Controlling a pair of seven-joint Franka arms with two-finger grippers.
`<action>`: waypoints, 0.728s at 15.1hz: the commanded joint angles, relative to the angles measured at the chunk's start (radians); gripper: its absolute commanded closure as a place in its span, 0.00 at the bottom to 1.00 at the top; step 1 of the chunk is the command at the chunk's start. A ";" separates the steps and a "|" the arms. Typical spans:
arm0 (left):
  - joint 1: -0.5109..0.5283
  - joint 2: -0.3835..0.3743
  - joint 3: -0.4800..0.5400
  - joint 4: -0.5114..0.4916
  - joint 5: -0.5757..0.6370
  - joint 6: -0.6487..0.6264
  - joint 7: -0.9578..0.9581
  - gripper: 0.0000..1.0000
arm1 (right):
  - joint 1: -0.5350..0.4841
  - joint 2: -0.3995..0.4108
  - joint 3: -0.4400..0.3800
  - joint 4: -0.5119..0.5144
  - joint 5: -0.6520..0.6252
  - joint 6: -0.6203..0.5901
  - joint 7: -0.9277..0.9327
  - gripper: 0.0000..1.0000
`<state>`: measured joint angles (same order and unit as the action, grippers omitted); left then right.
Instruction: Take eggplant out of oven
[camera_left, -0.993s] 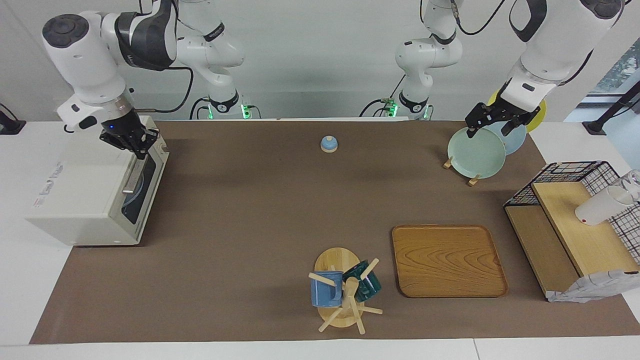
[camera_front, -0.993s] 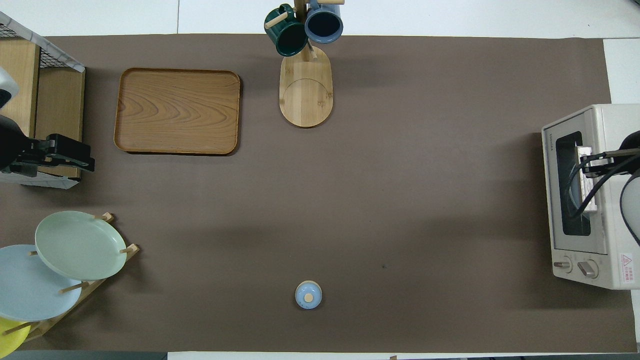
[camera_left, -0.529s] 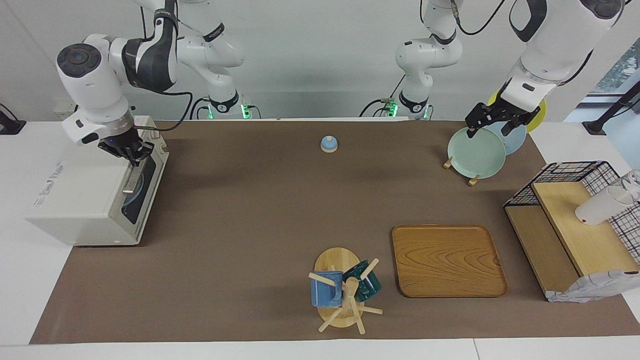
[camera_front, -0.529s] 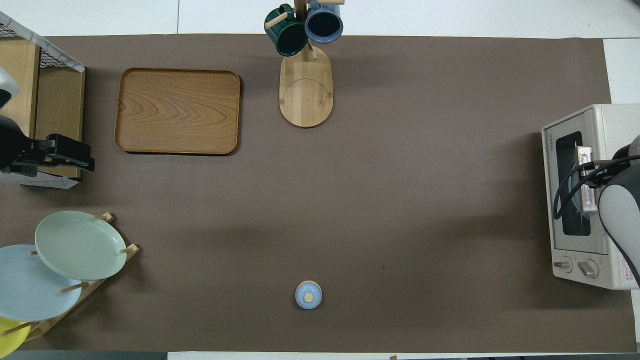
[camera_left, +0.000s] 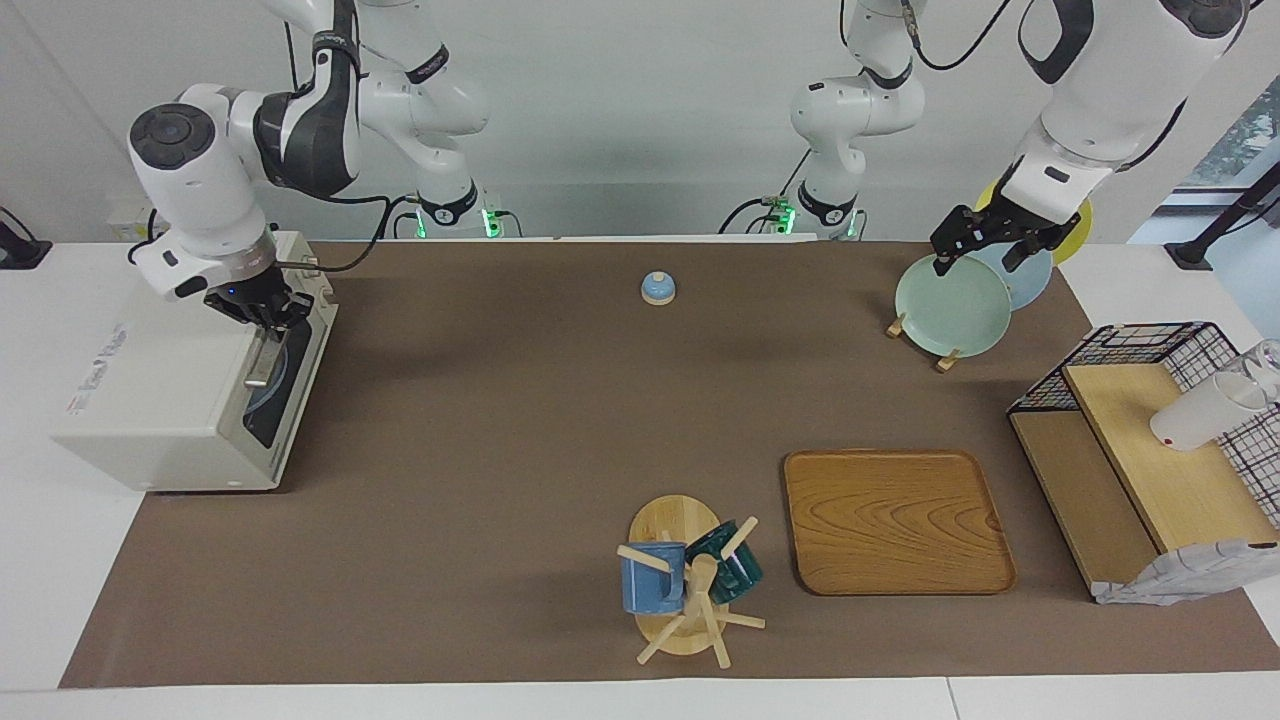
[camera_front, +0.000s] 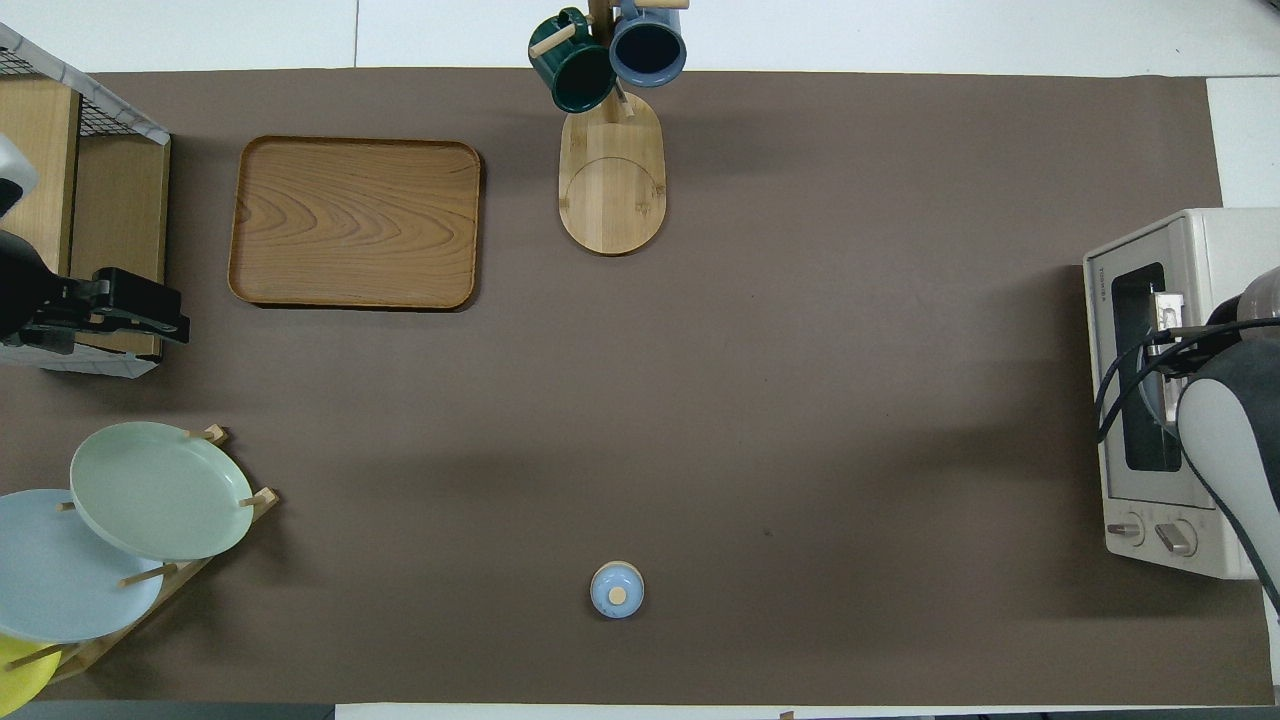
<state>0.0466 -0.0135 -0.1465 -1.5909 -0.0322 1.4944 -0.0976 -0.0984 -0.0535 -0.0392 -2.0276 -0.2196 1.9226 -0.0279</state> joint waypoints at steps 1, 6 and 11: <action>0.013 -0.006 -0.007 -0.001 0.000 0.000 0.009 0.00 | -0.015 -0.008 0.012 -0.036 -0.023 0.035 0.014 1.00; 0.013 -0.006 -0.007 -0.001 0.000 0.000 0.009 0.00 | -0.003 0.012 0.013 -0.049 -0.020 0.085 0.016 1.00; 0.013 -0.006 -0.007 -0.001 0.000 0.000 0.009 0.00 | 0.032 0.034 0.015 -0.066 -0.007 0.130 0.066 1.00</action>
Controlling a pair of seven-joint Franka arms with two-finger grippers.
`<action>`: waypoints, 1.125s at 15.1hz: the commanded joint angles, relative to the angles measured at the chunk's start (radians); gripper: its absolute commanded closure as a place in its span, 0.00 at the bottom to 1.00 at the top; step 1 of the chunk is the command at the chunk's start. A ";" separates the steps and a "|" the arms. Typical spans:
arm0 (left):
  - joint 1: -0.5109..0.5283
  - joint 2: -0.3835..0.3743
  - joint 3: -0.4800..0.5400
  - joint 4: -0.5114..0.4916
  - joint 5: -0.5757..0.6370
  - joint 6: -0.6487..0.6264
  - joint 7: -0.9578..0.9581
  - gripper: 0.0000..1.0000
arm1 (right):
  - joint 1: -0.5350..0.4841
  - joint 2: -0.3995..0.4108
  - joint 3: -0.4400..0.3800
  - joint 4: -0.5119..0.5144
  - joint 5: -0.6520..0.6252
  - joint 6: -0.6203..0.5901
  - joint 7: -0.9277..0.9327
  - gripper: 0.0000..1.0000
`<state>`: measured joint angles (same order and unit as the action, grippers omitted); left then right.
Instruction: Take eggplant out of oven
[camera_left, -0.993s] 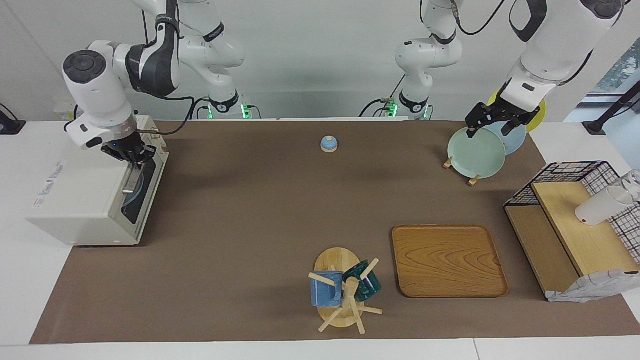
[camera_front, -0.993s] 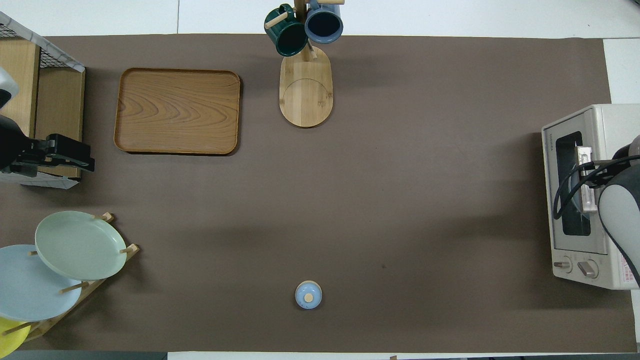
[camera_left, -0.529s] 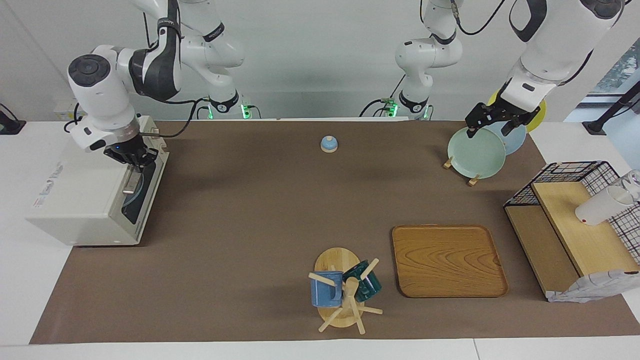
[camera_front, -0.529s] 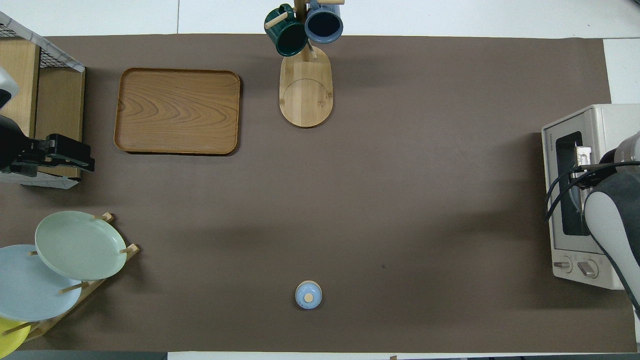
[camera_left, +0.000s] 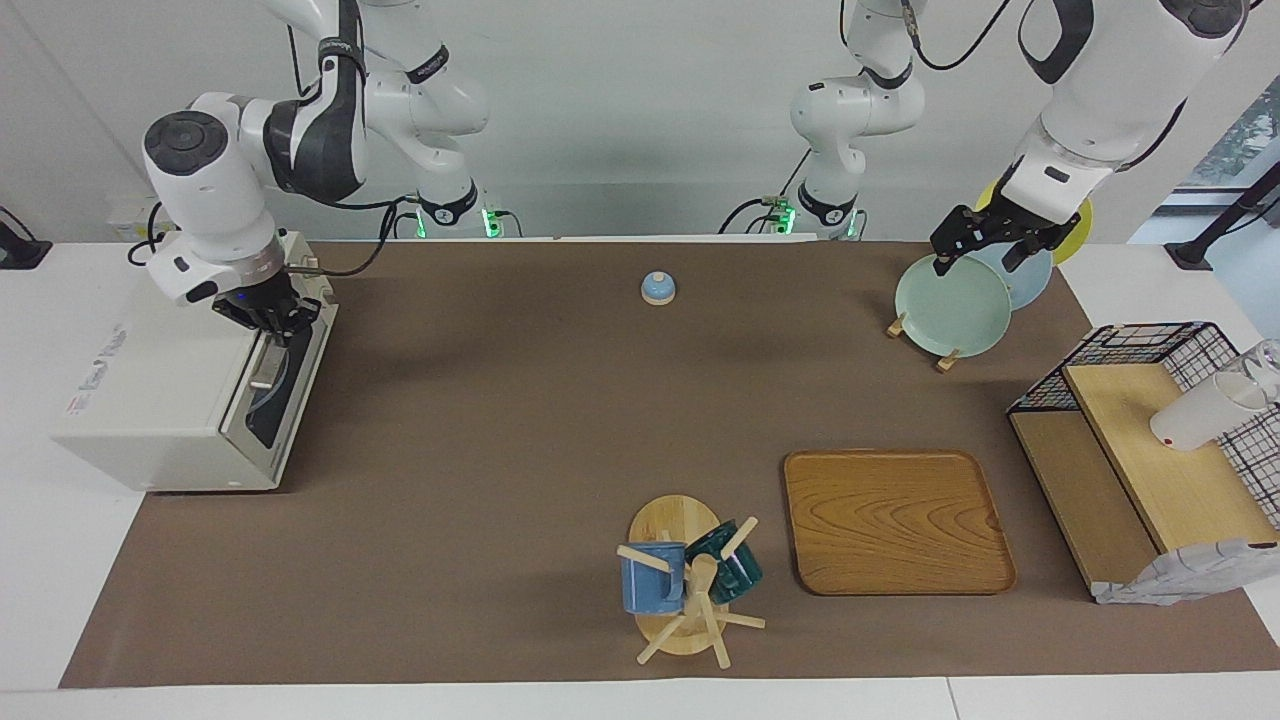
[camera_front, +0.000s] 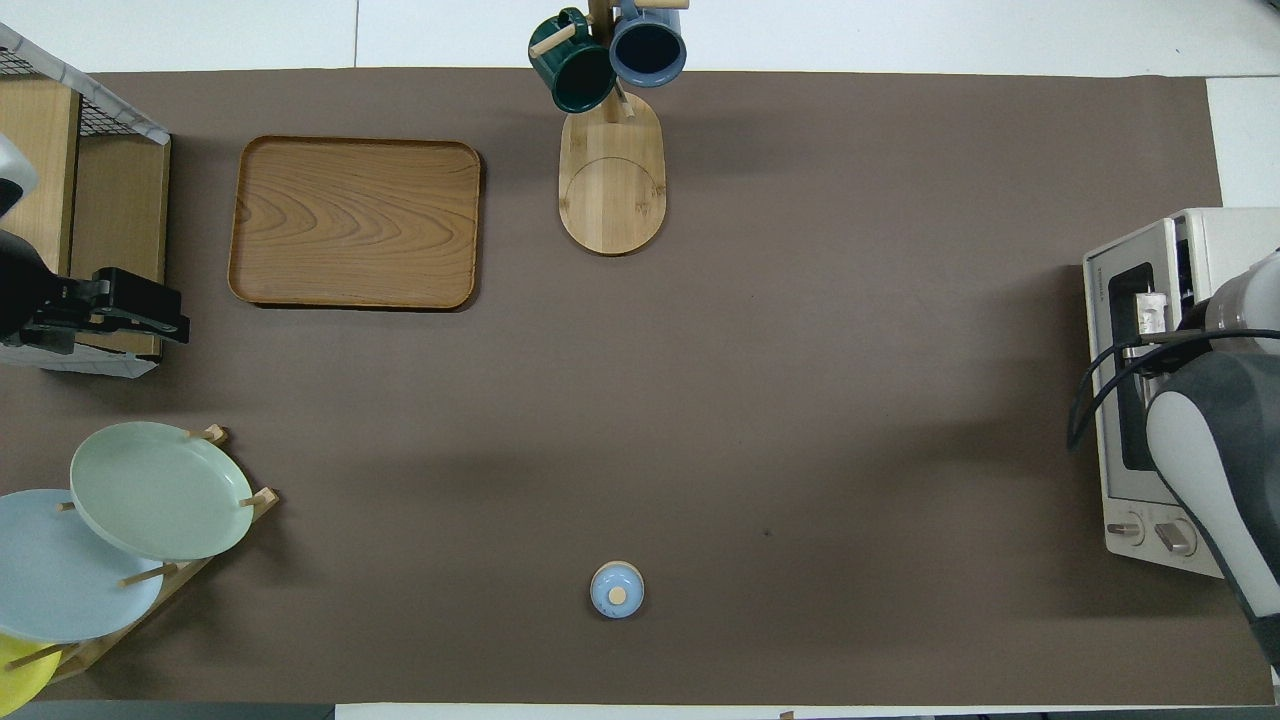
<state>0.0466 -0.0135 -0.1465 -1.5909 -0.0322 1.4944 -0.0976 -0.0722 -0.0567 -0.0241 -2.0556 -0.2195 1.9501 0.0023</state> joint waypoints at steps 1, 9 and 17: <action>0.013 -0.006 -0.007 -0.001 0.000 0.000 0.009 0.00 | 0.012 0.040 0.000 -0.046 -0.006 0.116 0.038 1.00; 0.013 -0.006 -0.007 -0.001 0.000 0.000 0.009 0.00 | 0.028 0.109 0.003 -0.120 -0.004 0.306 0.079 1.00; 0.013 -0.006 -0.007 -0.001 0.000 0.000 0.009 0.00 | 0.038 0.198 0.006 -0.121 0.046 0.382 0.108 1.00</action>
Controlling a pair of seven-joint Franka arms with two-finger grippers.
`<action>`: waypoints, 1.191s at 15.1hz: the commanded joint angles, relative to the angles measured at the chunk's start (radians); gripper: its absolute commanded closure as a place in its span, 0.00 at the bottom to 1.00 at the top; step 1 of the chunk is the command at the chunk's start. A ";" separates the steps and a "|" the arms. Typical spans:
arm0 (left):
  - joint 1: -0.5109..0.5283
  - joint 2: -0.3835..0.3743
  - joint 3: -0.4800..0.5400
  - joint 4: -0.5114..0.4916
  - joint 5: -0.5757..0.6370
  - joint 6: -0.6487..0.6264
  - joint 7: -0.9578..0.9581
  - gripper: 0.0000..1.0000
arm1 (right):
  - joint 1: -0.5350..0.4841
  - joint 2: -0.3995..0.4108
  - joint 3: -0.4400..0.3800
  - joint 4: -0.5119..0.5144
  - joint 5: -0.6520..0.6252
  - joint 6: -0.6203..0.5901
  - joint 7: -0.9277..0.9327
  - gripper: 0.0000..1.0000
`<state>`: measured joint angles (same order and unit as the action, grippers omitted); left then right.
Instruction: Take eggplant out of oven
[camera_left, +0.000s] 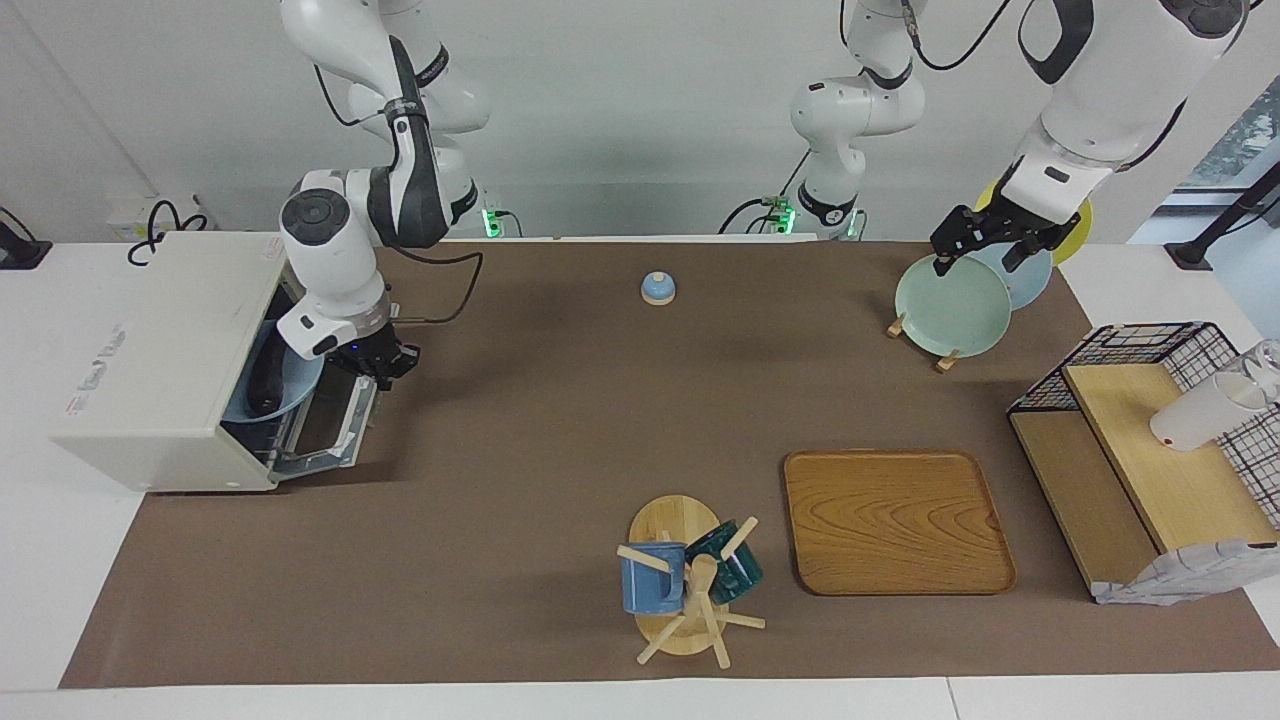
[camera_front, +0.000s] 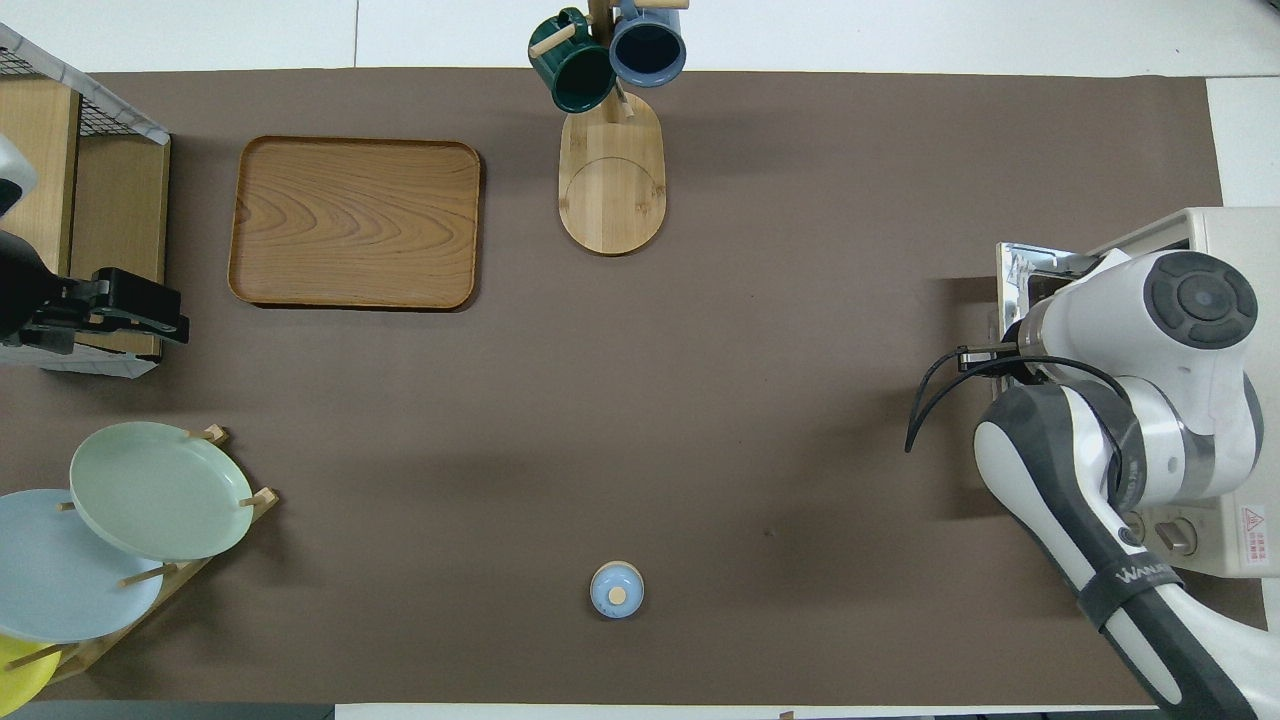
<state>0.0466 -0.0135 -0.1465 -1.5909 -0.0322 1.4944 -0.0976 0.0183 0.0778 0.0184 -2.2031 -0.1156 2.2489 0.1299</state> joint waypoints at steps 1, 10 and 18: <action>0.013 -0.006 -0.007 -0.001 0.000 0.000 0.009 0.00 | -0.052 0.080 -0.037 0.026 -0.058 0.096 -0.018 1.00; 0.013 -0.006 -0.007 -0.001 0.000 0.000 0.009 0.00 | 0.106 0.083 -0.035 0.080 0.063 -0.021 0.158 1.00; 0.013 -0.006 -0.007 -0.001 0.000 0.000 0.009 0.00 | 0.014 0.019 -0.045 0.118 0.031 -0.146 0.132 0.62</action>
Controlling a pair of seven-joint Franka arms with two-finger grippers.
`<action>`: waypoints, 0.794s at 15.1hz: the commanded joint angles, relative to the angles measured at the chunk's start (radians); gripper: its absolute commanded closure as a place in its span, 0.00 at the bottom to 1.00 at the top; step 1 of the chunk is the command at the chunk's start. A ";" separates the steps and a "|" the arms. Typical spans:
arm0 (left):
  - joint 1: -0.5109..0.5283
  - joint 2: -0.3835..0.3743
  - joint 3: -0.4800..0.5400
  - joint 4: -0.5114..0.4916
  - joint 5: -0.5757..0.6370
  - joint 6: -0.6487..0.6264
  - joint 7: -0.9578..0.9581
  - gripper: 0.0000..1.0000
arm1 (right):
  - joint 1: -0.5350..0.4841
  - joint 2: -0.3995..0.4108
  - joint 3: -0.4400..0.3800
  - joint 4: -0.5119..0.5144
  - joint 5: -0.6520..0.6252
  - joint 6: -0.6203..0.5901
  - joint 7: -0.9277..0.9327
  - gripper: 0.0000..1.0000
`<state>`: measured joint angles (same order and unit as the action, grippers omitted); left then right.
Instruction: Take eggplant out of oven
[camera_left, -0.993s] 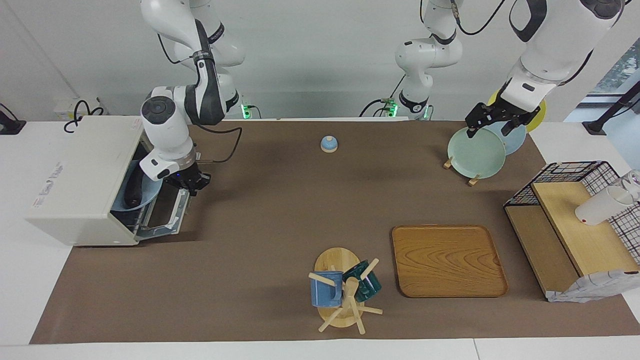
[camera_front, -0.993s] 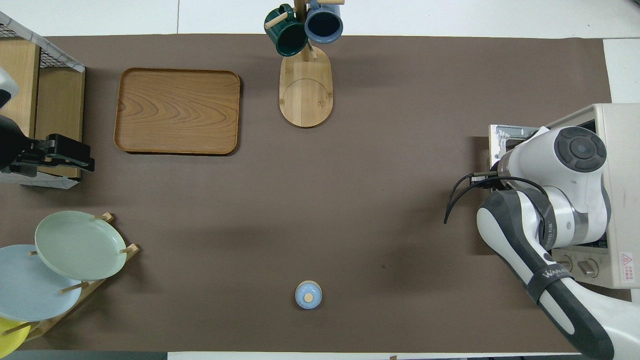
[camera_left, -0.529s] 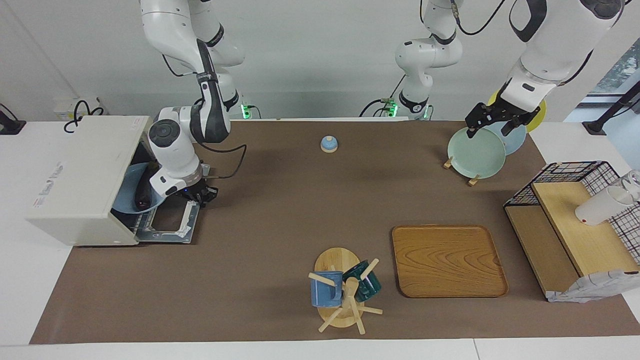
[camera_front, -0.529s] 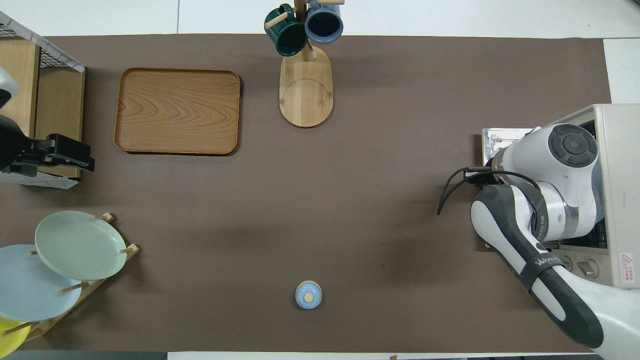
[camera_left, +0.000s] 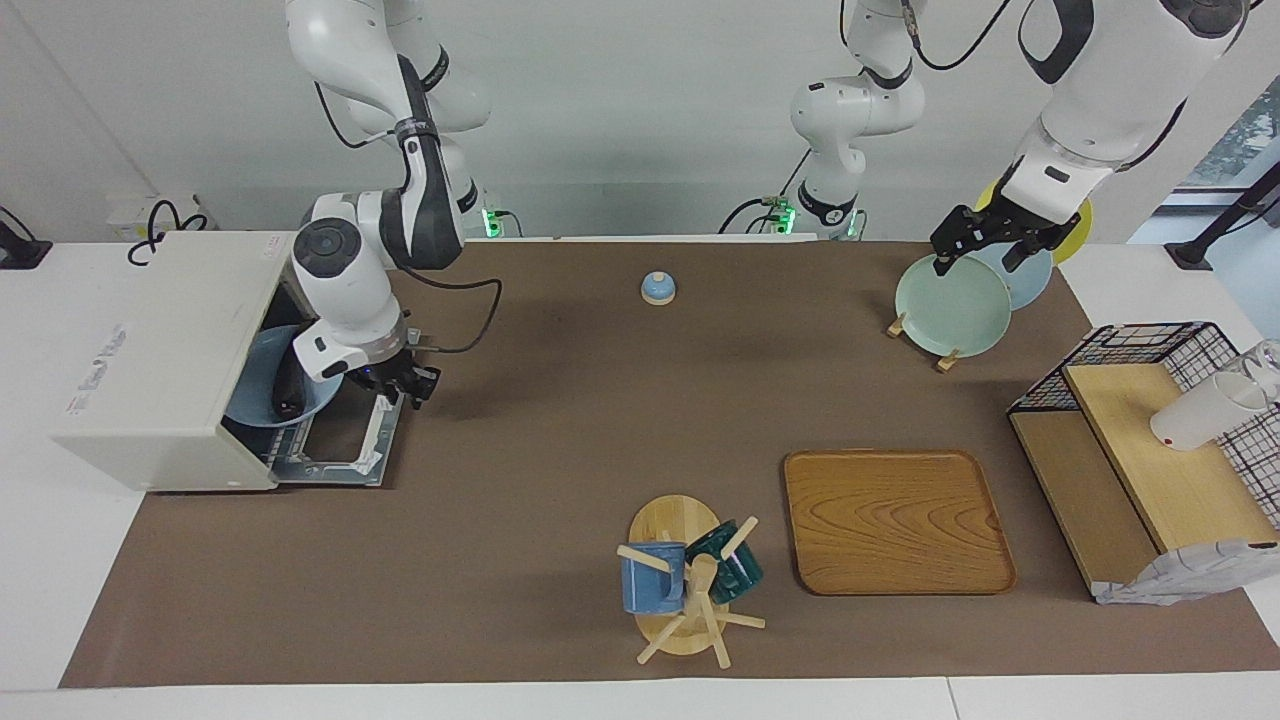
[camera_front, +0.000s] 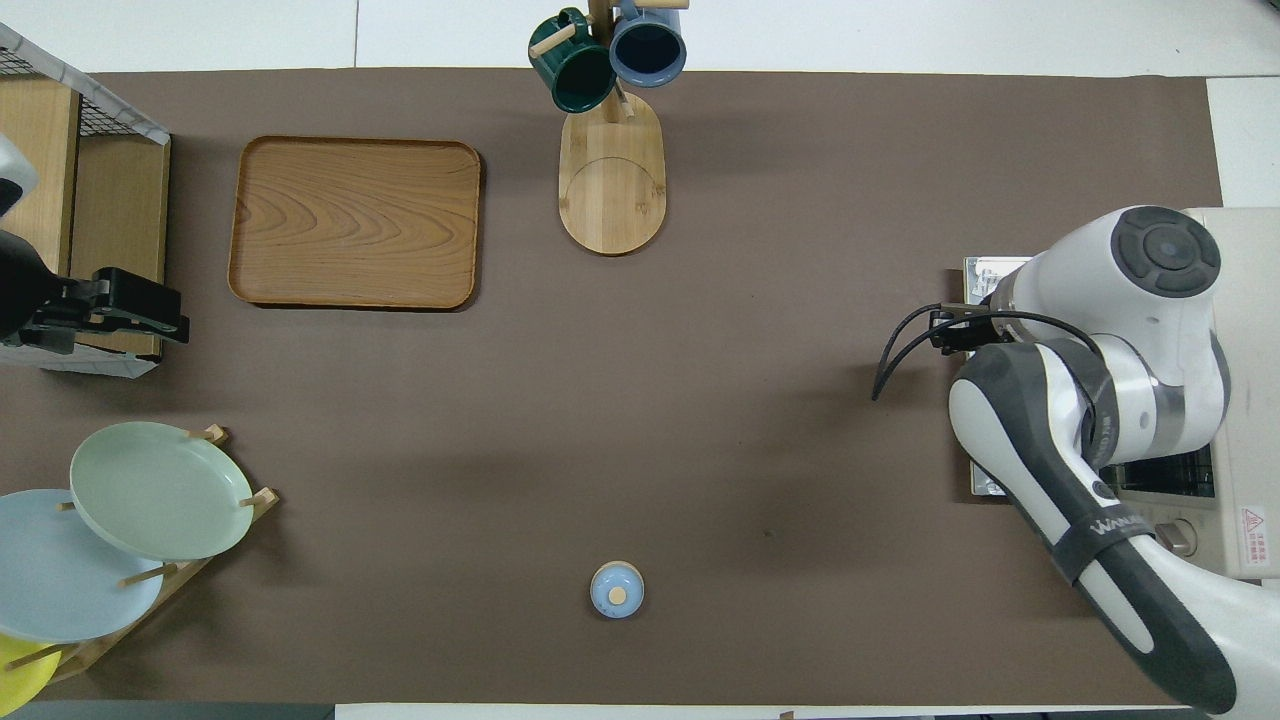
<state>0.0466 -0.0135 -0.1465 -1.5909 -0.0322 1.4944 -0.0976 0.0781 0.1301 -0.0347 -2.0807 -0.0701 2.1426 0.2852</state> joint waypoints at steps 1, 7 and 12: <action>0.013 -0.006 -0.007 -0.001 0.000 0.000 0.009 0.00 | -0.054 -0.040 0.009 -0.004 -0.014 -0.056 -0.023 0.62; 0.013 -0.006 -0.007 -0.001 0.000 0.000 0.009 0.00 | -0.063 -0.059 0.006 0.011 -0.066 -0.116 -0.026 0.63; 0.013 -0.006 -0.007 -0.001 0.000 0.000 0.009 0.00 | -0.107 -0.064 0.007 0.007 -0.099 -0.125 -0.090 0.63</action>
<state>0.0466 -0.0135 -0.1465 -1.5909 -0.0322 1.4944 -0.0976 -0.0010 0.0776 -0.0362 -2.0681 -0.1569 2.0302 0.2300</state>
